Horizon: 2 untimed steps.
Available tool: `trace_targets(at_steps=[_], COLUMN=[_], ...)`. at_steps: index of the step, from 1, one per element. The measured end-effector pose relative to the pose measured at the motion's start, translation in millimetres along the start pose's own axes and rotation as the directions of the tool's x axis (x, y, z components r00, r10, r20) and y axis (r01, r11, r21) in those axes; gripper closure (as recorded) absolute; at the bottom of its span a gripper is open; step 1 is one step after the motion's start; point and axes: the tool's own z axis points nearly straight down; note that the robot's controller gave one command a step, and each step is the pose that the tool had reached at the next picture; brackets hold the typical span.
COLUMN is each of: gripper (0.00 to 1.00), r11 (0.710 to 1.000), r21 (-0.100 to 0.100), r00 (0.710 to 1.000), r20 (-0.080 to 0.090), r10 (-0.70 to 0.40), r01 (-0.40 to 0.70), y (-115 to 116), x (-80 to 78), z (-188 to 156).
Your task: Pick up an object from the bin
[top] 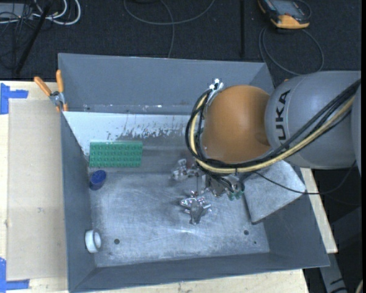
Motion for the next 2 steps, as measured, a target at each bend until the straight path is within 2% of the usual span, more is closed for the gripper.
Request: trace_targets(at_steps=[1, 2], gripper=[0.00, 1.00], r11=[1.000, 1.000], r21=[-0.002, 0.000], r00=[1.000, 1.000], r20=[0.009, 0.010], r10=[0.007, 0.006], r01=[-0.007, -0.006], y=[-46.4, -46.6], x=[-9.1, -9.9], z=[67.3, 63.8])
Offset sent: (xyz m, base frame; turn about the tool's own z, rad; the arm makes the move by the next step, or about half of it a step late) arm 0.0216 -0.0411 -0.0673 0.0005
